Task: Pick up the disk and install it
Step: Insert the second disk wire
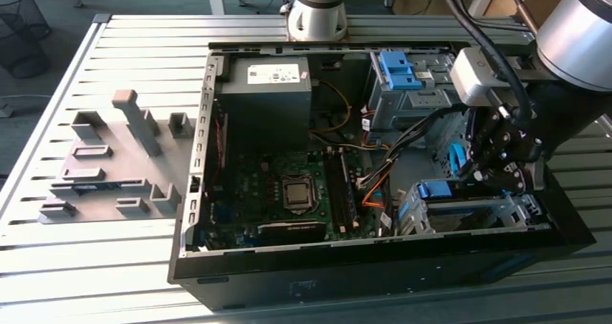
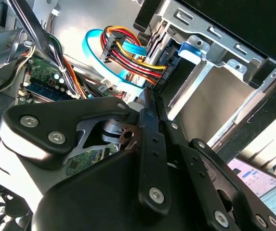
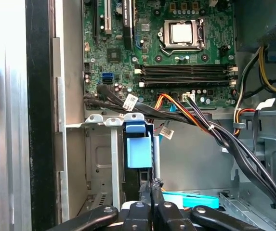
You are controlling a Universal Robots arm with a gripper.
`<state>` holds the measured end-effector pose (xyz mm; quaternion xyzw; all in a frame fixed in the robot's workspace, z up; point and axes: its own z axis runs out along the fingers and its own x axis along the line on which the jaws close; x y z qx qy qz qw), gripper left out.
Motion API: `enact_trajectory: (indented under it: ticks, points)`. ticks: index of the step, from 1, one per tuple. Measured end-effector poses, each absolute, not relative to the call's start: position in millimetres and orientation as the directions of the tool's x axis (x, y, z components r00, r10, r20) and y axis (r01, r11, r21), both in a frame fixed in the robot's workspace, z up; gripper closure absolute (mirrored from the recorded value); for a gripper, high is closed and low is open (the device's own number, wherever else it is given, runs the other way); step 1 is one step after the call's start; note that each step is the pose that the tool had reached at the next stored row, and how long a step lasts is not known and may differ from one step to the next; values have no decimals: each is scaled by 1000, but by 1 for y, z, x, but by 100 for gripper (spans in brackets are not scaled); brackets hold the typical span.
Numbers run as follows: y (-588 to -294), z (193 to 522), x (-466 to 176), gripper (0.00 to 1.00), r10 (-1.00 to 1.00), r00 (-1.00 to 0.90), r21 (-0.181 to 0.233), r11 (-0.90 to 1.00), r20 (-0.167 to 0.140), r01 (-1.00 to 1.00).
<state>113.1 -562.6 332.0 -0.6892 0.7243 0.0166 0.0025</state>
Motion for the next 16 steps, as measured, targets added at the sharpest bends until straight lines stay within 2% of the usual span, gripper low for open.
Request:
enact_trajectory:
  ticks: [9,16]
  points:
    - [-563,352,113,84,-998,-50,21,49,-27,-999]
    - [-563,352,113,84,-998,-50,21,49,-27,-999]
